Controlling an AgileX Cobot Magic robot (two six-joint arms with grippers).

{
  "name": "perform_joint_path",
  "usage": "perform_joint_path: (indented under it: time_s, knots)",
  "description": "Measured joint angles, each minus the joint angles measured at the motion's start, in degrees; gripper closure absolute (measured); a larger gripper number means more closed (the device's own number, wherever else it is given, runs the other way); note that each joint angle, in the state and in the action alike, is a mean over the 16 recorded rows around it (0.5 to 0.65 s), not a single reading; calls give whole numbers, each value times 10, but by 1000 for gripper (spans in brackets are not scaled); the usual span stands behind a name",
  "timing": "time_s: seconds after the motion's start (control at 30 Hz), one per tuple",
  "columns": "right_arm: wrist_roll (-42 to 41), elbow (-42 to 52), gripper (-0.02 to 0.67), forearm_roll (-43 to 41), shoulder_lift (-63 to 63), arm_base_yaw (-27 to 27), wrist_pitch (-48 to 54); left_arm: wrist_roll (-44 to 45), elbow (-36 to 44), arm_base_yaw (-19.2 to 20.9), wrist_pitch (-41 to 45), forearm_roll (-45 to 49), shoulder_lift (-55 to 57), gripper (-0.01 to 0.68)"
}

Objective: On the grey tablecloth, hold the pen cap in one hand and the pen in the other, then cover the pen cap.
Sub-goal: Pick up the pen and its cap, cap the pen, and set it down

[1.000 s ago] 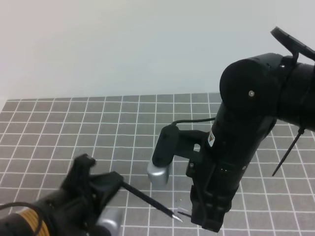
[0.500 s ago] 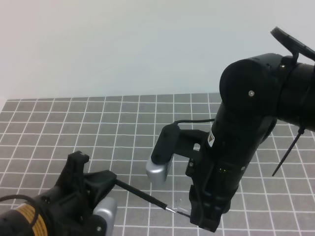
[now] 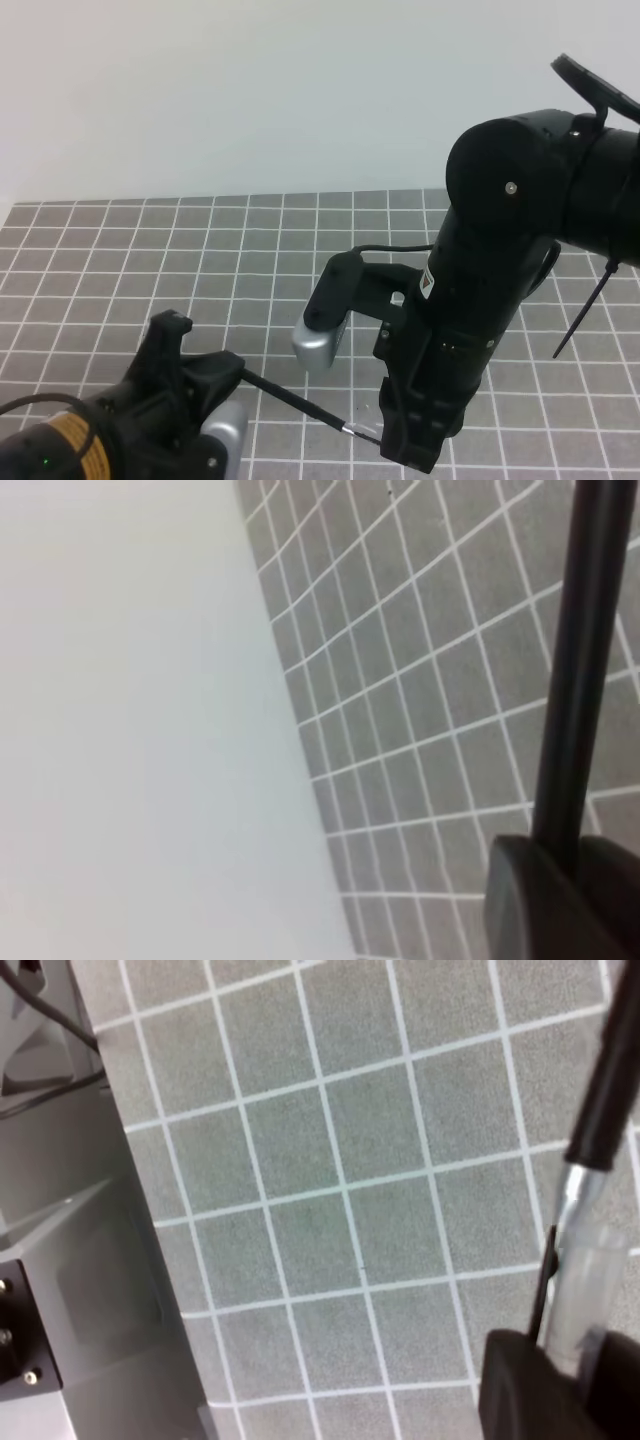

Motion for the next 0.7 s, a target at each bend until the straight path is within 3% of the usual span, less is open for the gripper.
perform_joint_path:
  time_s: [0.7]
  knots:
    - [10,21,558,-10,0,0,0,41,0,0,-9,-58,-5,631]
